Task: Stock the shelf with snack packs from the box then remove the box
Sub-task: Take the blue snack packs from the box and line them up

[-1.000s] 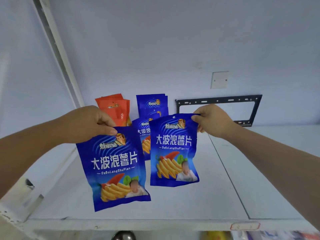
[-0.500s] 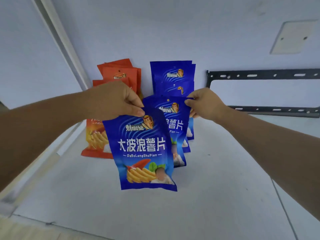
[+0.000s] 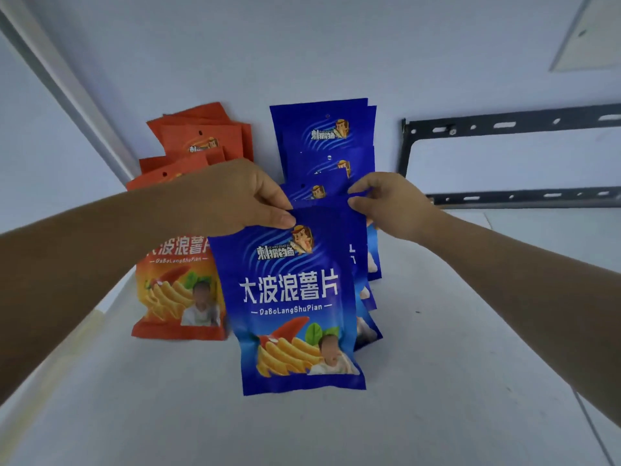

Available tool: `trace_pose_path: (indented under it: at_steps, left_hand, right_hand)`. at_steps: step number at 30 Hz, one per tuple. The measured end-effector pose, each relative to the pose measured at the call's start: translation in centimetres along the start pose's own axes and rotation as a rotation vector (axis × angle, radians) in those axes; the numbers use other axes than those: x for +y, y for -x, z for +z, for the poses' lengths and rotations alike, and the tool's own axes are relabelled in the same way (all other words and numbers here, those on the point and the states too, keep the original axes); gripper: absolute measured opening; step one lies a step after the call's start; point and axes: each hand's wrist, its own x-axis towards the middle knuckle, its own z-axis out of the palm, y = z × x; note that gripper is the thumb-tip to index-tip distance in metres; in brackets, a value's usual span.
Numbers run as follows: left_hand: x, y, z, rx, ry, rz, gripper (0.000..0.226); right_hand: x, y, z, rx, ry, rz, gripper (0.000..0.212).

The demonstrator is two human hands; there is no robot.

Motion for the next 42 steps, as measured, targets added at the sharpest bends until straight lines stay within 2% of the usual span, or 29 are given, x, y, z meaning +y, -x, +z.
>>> trace_pose_path:
  at_steps: [4, 6, 9, 11, 15, 18, 20, 25, 32, 35, 39, 42]
  left_hand:
    - [0.5, -1.8, 0.0, -0.014, -0.031, 0.054, 0.011]
    - [0.7, -2.2, 0.0, -0.033, -0.048, 0.071, 0.008]
    - [0.9, -2.7, 0.1, -0.046, -0.083, 0.105, 0.009]
    - [0.9, -2.9, 0.2, -0.047, -0.097, 0.13, 0.007]
    - [1.0, -2.9, 0.4, -0.035, -0.097, 0.17, 0.003]
    - [0.9, -2.8, 0.5, -0.04, -0.107, 0.19, 0.003]
    - [0.8, -2.7, 0.6, -0.018, -0.097, 0.192, 0.005]
    - [0.6, -2.2, 0.5, 0.032, -0.073, 0.216, 0.012]
    - [0.0, -1.2, 0.4, 0.068, 0.013, 0.225, 0.017]
    - [-1.5, -1.0, 0.5, 0.192, 0.109, 0.22, 0.024]
    - [-6.7, -2.6, 1.7, 0.371, 0.203, 0.053, 0.027]
    - [-10.6, -4.8, 3.4, 0.275, 0.346, -0.129, 0.019]
  right_hand:
    - [0.3, 1.6, -0.5, 0.072, -0.019, 0.056, 0.029]
    - [0.1, 2.7, -0.7, 0.169, 0.004, 0.05, 0.03]
    - [-0.4, 4.8, -0.6, 0.374, 0.086, -0.04, 0.023]
    - [-1.0, 6.9, 0.0, 0.436, 0.03, -0.091, 0.023]
    - [-2.3, 11.4, 3.1, 0.294, -0.215, -0.052, 0.041]
    - [-2.7, 13.6, 5.5, 0.192, -0.48, 0.05, 0.053]
    - [-2.6, 14.5, 6.7, 0.169, -0.576, 0.094, 0.053]
    - [-1.1, 14.9, 8.3, 0.265, -0.522, 0.189, 0.045]
    - [-0.4, 13.9, 7.7, 0.276, -0.555, 0.17, 0.036]
    - [0.1, 13.9, 7.5, 0.282, -0.56, 0.17, 0.033]
    - [1.0, 14.5, 7.3, 0.313, -0.608, 0.192, 0.023]
    - [1.7, 14.7, 7.5, 0.325, -0.619, 0.237, 0.017]
